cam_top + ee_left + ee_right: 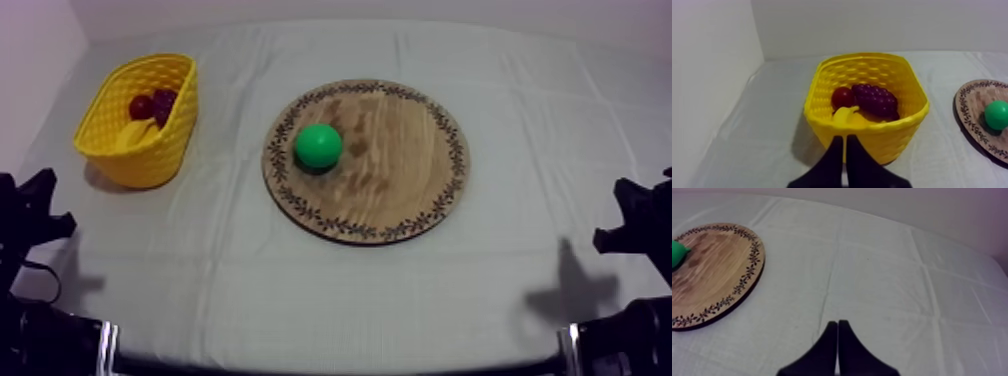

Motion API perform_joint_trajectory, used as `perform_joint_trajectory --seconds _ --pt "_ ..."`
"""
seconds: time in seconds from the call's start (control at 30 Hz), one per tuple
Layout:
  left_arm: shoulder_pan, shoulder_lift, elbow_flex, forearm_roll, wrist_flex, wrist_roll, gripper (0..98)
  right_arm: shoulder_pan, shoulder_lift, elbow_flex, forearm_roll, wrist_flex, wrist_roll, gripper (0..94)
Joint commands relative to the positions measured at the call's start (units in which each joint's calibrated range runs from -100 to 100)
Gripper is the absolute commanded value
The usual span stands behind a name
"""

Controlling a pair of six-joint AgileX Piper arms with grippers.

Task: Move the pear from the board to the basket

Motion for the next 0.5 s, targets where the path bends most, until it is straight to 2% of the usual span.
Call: perform_joint_trajectory --seconds 0.0,0.47 --pt "-0.57 -0.04 0.15 0.91 2.12 1.15 0.0 -0.02 -0.05 0.05 0.02 0.0 -0.01 0.5" --pt "-1.8 -0.04 0.03 0.77 1.95 0.07 0.0 -0.02 -0.05 0.05 0.02 0.0 -0.01 0.5"
